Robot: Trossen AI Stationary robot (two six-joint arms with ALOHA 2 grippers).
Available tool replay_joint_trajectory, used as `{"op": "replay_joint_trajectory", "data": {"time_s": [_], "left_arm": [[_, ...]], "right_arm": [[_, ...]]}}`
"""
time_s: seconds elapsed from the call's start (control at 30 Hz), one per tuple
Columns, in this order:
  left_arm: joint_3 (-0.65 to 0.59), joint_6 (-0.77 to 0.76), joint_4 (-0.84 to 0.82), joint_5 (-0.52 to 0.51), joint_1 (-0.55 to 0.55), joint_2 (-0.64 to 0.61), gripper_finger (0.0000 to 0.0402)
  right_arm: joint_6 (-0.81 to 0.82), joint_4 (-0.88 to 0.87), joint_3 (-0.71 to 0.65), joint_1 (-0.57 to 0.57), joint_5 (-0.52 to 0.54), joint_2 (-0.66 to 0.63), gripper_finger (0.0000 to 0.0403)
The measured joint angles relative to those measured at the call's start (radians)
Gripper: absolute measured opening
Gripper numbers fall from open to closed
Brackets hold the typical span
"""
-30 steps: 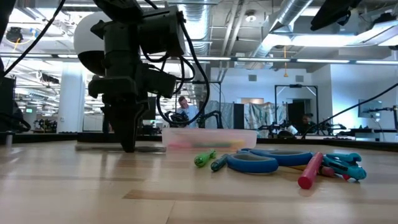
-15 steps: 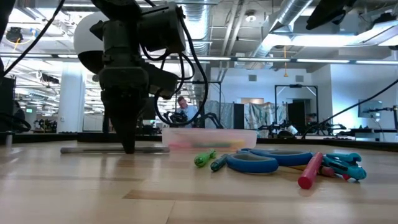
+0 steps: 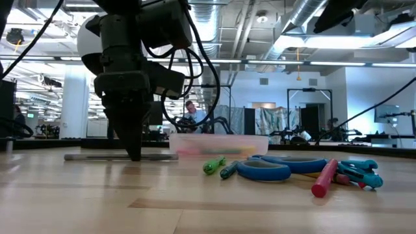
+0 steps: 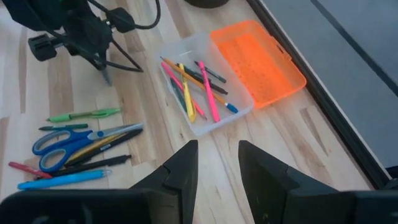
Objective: Pick & place school supplies into a supply box
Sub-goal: Put the gray pen into the supply box
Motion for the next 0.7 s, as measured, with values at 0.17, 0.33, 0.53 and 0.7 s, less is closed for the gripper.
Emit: {"op": "replay_joint_trajectory", "data": {"time_s": [0.17,0.33,0.53,0.7], "left_arm": [[0.0,-0.017,-0.001,-0.002,0.0,0.0,0.0011],[0.01,-0.083,0.0,-0.01,0.007,0.0,0.0014],[0.067,-0.047,0.062,-0.002,0.01,0.011,0.0007],[0.115,-0.005,0.166,-0.001,0.031,0.007,0.0002]], "right_arm": [[-0.003,0.007,0.0,0.0,0.0,0.018,0.0107],[-0.011,0.007,0.0,0.0,0.0,0.03,0.0107],[-0.019,0.015,0.001,0.0,0.0,0.034,0.0107],[-0.02,0.015,0.001,0.0,0.0,0.034,0.0107]]}}
